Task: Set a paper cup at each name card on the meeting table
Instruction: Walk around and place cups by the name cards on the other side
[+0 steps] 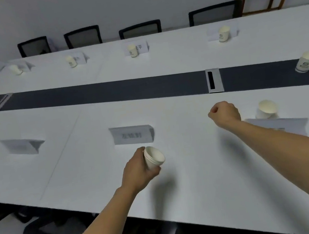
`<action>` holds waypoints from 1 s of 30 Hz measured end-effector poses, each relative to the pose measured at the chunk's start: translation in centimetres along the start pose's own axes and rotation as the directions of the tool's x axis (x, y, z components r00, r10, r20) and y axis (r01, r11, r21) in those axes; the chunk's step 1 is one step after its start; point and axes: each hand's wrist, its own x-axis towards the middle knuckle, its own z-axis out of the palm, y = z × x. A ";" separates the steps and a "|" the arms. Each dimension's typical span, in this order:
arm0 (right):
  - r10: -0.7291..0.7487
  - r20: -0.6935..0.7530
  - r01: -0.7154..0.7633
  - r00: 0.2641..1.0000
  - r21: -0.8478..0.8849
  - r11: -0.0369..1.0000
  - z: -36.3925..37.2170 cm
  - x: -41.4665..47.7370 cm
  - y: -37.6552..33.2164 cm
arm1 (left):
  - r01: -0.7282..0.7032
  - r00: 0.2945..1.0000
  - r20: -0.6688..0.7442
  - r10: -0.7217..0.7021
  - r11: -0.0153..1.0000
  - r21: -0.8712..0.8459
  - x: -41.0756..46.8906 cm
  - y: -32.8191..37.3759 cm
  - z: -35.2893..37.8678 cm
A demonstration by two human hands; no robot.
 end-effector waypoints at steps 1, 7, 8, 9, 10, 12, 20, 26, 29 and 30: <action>-0.037 0.015 0.037 0.999 -0.013 0.999 1.4 -1.8 -1.6 | 0.008 1.000 -0.023 -0.008 1.000 -0.001 -1.5 -1.6 -1.6; -0.236 0.066 0.242 0.969 -0.084 0.967 9.9 -13.5 -10.5 | 0.043 0.990 -0.139 -0.038 0.999 0.033 -10.7 -11.2 -12.0; -0.248 0.069 0.254 0.966 -0.097 0.962 10.4 -14.4 -11.2 | 0.029 0.990 -0.142 -0.024 0.999 0.030 -11.1 -11.8 -12.8; -0.261 0.086 0.270 0.961 -0.106 0.957 10.9 -15.5 -12.2 | 0.040 0.990 -0.140 -0.035 0.999 0.030 -11.9 -12.6 -13.7; -0.289 0.101 0.299 0.952 -0.114 0.947 12.1 -17.4 -13.7 | 0.043 0.988 -0.149 -0.038 0.999 0.031 -13.4 -14.2 -15.2; -0.352 0.113 0.364 0.929 -0.111 0.925 14.0 -20.6 -16.9 | 0.045 0.983 -0.177 -0.038 0.998 0.033 -15.8 -16.7 -18.2; -0.450 0.208 0.474 0.869 -0.083 0.877 19.5 -24.4 -26.3 | 0.074 0.970 -0.229 -0.078 0.997 -0.026 -16.5 -23.0 -23.7; -0.509 0.346 0.525 0.788 0.054 0.850 25.3 -23.1 -32.2 | 0.111 0.968 -0.226 -0.106 0.994 0.007 -12.2 -27.0 -27.3; -0.525 0.420 0.500 0.741 0.176 0.848 28.2 -22.1 -35.8 | 0.130 0.969 -0.212 -0.125 0.992 0.007 -8.7 -28.7 -29.6; -0.514 0.448 0.472 0.731 0.212 0.856 29.0 -21.7 -36.9 | 0.122 0.973 -0.197 -0.117 0.992 0.012 -7.5 -29.1 -30.2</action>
